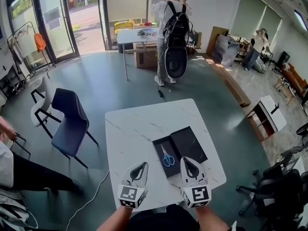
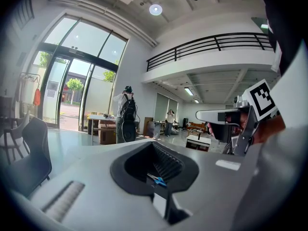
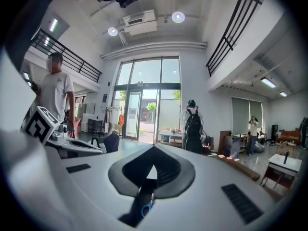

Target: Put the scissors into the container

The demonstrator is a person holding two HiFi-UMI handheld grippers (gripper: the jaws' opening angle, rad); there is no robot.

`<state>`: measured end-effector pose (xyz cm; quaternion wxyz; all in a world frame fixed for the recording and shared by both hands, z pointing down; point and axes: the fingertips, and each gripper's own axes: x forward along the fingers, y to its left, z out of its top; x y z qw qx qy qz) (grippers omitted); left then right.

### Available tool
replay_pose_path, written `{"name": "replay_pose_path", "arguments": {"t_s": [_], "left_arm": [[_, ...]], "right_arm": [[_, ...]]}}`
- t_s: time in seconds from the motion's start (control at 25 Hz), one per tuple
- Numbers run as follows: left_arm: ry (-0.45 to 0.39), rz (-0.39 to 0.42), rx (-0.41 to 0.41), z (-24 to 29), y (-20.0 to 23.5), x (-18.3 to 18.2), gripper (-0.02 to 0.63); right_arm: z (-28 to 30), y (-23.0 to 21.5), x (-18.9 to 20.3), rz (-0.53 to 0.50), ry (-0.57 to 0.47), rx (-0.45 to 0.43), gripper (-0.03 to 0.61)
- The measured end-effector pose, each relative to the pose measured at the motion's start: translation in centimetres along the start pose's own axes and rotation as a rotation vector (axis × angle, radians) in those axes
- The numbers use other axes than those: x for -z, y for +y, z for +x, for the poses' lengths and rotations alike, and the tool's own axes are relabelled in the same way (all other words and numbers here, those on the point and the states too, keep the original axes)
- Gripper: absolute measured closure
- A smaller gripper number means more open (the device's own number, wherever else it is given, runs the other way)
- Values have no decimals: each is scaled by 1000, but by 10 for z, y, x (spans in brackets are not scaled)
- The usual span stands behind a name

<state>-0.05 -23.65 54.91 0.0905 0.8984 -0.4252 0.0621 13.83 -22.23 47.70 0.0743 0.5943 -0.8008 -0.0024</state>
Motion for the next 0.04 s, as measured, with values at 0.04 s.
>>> {"name": "replay_pose_path", "arguments": {"t_s": [0.04], "left_arm": [[0, 0, 0, 0, 0, 0, 604]], "right_arm": [[0, 0, 0, -1, -1, 0, 572]]}}
